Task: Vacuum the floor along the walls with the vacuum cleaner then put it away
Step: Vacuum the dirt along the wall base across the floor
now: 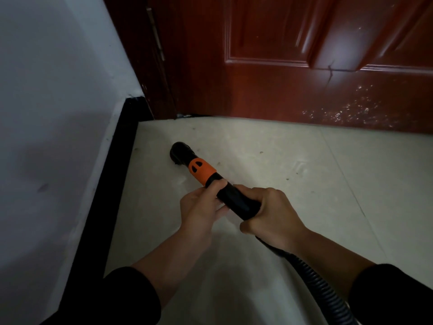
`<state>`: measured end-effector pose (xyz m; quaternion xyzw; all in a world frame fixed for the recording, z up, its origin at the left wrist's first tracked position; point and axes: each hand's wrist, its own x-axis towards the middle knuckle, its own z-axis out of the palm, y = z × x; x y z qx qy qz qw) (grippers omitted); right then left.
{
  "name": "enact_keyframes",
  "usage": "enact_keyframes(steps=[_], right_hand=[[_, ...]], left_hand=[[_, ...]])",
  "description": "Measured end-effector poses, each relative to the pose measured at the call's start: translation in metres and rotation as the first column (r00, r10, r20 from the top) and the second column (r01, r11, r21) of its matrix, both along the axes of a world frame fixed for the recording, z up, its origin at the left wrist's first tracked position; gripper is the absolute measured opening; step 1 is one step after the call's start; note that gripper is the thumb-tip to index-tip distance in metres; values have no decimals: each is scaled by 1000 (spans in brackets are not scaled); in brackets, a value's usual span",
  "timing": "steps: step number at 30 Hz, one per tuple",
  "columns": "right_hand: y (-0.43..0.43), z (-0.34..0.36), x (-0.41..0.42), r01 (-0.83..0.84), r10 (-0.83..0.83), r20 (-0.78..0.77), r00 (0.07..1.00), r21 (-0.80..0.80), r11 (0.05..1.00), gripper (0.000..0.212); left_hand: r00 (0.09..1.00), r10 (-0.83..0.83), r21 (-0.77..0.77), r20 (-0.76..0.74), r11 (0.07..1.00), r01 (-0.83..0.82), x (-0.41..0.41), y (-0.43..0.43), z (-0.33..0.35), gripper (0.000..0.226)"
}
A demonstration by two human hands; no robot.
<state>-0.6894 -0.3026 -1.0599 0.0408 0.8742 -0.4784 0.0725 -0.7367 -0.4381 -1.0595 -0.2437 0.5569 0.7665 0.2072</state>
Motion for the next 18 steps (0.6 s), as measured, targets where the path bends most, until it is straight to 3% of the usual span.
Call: enact_keyframes(steps=[10,18], right_hand=[[-30,-10,-16,-59,59,-8,998,-17,998,55],[-43,7,-2,-132,127,79,989,67,989,55]], left_hand=[[997,48,-37,-57,998,-50,-5,-34,-6,12],[988,149,-186,52,973,-137,18,-42,7,9]])
